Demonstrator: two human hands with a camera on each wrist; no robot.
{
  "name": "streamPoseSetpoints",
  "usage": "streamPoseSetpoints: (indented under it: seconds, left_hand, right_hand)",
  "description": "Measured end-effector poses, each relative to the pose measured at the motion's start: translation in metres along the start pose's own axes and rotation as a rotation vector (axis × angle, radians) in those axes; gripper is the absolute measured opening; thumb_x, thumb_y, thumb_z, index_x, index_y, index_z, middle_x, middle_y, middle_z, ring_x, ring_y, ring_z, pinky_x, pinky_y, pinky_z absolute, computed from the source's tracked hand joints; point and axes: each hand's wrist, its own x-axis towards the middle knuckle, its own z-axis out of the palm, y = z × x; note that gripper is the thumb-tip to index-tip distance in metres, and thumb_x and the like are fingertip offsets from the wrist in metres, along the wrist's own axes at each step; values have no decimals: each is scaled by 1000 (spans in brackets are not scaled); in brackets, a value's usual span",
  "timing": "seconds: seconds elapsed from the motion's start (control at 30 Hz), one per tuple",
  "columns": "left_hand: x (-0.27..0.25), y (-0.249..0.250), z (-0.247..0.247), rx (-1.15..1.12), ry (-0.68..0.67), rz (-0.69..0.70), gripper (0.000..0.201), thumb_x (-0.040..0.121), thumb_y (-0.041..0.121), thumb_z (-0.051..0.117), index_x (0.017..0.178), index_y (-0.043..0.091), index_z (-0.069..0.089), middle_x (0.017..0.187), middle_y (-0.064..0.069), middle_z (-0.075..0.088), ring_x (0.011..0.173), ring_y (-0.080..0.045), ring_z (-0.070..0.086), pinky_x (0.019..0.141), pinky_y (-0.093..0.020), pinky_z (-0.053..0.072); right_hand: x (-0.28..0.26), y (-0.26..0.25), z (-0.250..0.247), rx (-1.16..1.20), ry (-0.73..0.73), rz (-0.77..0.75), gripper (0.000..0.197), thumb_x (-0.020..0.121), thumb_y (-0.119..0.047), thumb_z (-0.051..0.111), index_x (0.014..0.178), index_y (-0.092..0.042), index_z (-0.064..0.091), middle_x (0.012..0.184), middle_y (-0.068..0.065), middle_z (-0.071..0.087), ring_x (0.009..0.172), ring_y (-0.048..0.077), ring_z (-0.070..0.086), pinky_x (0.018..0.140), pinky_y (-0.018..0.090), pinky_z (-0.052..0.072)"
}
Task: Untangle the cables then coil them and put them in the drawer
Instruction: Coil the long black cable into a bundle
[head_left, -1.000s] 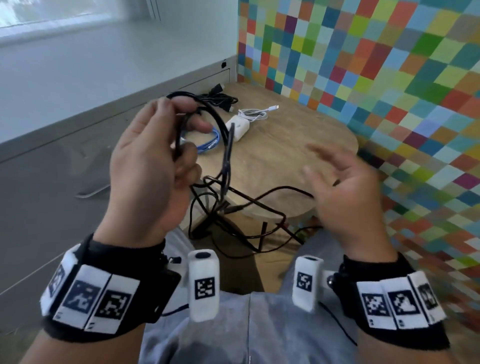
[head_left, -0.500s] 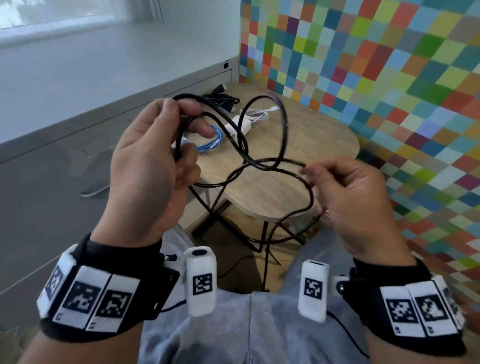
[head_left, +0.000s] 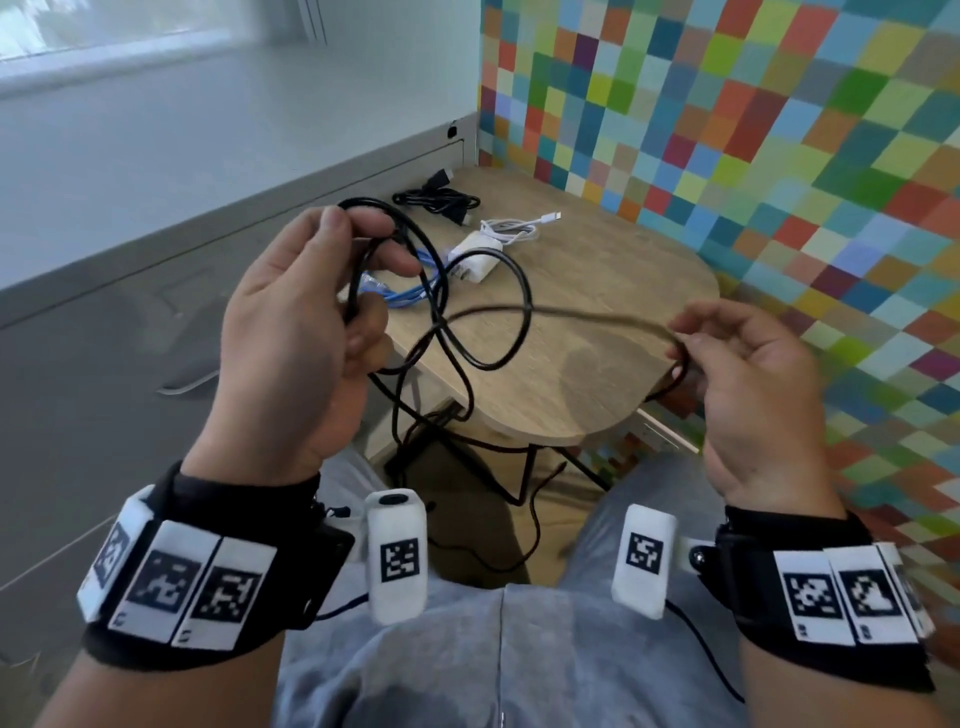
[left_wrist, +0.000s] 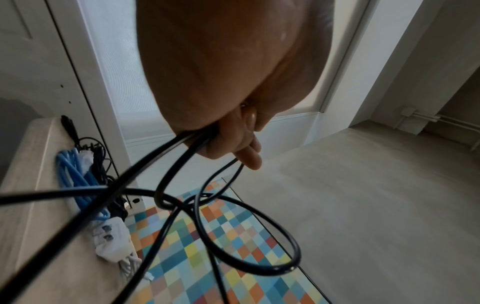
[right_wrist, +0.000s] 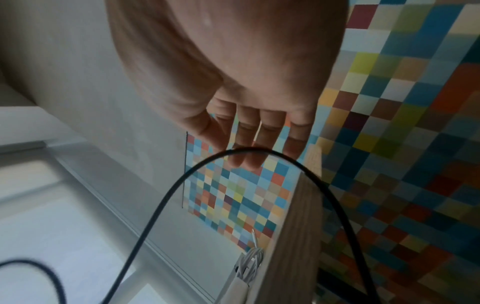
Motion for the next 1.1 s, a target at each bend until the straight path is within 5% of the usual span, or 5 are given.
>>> streamPoseSetpoints:
  seconds: [0.47,0.57,0.67,0.83,1.1]
  left_hand:
    - [-18,0,19,33,-439,-11,30,106,27,40,95,18,67,70,-13,63,42,-12,25,42,-29,12]
    - [-15,-4,19,78,-392,26,28,106,25,42,97,14,66,87,-17,69,52,-21,45,46,-31,35]
    - [-9,-9,13,115,-287,69,23,103,22,48,101,11,68,102,-9,67,90,-24,62,78,-38,55]
    - [-6,-5,7,77,-244,75,29,103,20,48,84,14,69,78,-3,57,51,-16,30,50,-29,22]
    - [6,-6,-12,274,-97,74,26,100,25,56,88,18,78,70,-2,42,57,-18,20,54,-36,12]
  right_hand:
    - [-44,-30,40,54,-679,-21,38,94,-8,66,131,-19,65,112,4,78,111,16,72,92,23,55]
    - [-48,-30,49,82,-596,-36,16,96,-6,64,105,-15,74,79,5,75,79,24,75,74,29,60]
    - [-40,-27,46,70,-460,4,15,89,-29,68,92,-19,78,67,5,67,60,23,67,58,35,57]
    - [-33,-23,36,164,-390,81,15,79,-35,73,80,-20,73,64,4,55,50,17,53,53,37,54]
    - [-29,-28,27,394,-376,284,21,93,-28,58,76,-23,68,73,5,57,58,23,59,49,33,49]
